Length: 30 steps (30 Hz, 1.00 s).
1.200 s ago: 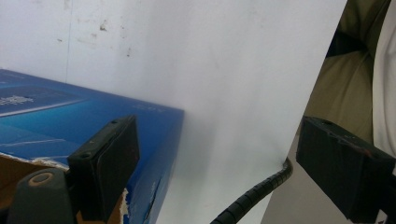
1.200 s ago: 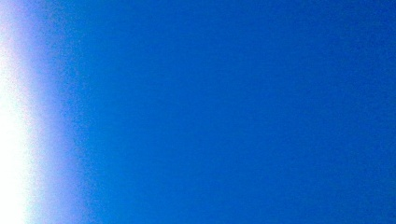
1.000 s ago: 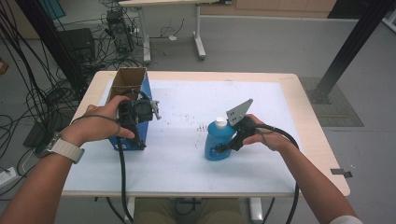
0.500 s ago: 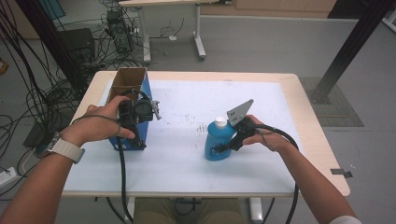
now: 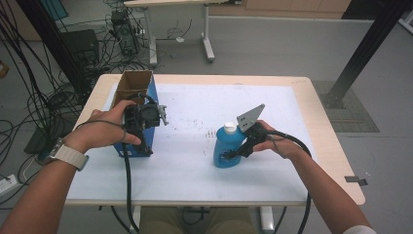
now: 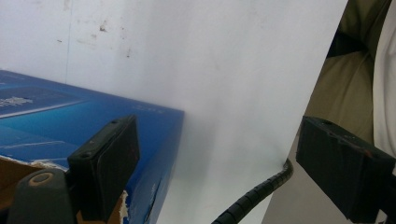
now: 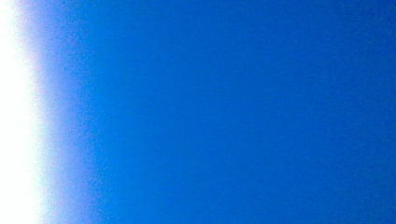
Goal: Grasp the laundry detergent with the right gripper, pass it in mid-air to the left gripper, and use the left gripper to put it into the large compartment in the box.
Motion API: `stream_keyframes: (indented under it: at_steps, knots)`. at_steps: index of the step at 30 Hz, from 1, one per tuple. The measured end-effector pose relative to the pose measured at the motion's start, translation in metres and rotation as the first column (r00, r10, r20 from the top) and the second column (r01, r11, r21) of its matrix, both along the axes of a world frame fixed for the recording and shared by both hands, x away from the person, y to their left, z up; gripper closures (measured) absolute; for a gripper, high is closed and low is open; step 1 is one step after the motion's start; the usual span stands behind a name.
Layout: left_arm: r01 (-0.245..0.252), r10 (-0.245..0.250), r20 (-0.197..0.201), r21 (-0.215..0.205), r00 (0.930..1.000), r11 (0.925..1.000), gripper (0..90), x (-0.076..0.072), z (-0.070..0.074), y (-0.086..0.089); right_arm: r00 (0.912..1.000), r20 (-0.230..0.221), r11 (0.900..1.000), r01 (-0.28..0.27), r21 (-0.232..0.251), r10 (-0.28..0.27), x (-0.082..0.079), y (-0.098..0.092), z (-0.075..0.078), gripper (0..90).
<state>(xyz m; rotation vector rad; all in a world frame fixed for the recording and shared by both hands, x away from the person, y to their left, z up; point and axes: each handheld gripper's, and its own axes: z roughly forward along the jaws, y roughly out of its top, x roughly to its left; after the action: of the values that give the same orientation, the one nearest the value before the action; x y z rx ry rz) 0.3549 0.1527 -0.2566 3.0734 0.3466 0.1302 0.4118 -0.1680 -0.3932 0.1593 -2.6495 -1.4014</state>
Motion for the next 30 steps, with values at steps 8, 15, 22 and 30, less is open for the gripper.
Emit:
stream_keyframes:
  at_steps: [8,15,22,30]
  knots:
    - [0.000,0.000,0.002,-0.002,1.0000,1.0000,14.2,0.0000,-0.0003,0.0001,1.0000,0.002,1.000,-0.002,0.008,0.002,0.0000,-0.0007,-0.0008,41.5]
    - [0.002,-0.002,0.001,-0.002,1.0000,1.0000,14.4,0.0001,-0.0004,-0.0003,0.9999,0.009,1.000,-0.004,0.006,0.004,0.0004,-0.0002,-0.0004,42.4]
    - [0.002,-0.002,0.000,0.000,1.0000,1.0000,14.4,0.0002,-0.0002,-0.0008,0.9999,0.010,1.000,0.001,0.001,-0.001,0.0002,-0.0001,0.0002,43.0]
    - [0.006,-0.006,0.000,0.001,1.0000,1.0000,14.5,0.0002,0.0001,-0.0015,0.9999,0.013,1.000,0.005,0.000,-0.005,-0.0006,0.0000,0.0003,43.1]
